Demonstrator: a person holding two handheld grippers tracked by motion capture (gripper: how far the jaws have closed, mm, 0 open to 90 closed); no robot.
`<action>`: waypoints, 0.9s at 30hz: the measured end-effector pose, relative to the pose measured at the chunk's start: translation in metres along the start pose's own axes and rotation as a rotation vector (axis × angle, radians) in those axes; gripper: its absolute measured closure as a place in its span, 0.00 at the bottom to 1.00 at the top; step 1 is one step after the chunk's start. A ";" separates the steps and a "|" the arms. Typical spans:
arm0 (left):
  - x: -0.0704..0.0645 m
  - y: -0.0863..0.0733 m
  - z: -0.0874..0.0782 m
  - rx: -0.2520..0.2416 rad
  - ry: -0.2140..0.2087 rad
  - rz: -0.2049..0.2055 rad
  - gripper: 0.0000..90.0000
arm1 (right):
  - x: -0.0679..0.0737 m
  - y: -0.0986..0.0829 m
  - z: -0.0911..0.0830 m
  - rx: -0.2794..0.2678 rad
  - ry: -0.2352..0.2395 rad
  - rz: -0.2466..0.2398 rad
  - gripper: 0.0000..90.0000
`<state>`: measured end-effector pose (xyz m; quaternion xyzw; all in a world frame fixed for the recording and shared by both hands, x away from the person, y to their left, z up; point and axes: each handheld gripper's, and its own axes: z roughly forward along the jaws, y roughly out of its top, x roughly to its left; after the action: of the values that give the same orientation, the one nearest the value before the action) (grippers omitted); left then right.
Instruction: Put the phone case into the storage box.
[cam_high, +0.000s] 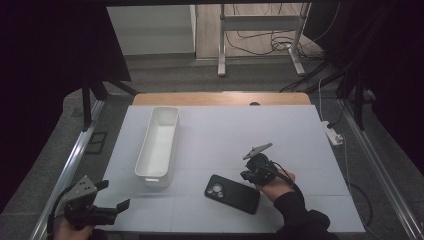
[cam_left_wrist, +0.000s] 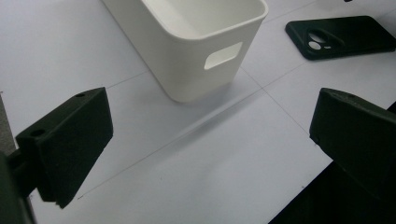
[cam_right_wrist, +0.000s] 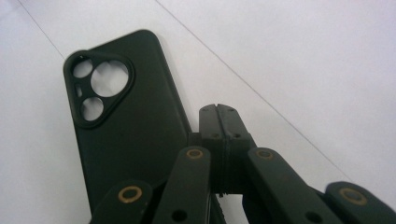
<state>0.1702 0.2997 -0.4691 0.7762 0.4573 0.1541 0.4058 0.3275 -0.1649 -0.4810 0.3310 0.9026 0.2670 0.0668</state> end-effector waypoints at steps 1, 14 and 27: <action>0.000 0.000 0.000 0.000 0.000 0.001 0.00 | 0.000 0.001 -0.001 -0.006 0.002 0.002 1.00; 0.000 0.000 0.000 0.001 0.002 0.001 0.00 | 0.017 0.009 -0.004 -0.036 0.035 -0.047 1.00; 0.000 0.000 0.000 0.003 0.002 0.000 0.00 | 0.047 0.022 0.011 -0.032 0.102 -0.116 1.00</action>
<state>0.1706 0.2997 -0.4692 0.7766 0.4580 0.1544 0.4040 0.3064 -0.1161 -0.4758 0.2630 0.9182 0.2934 0.0415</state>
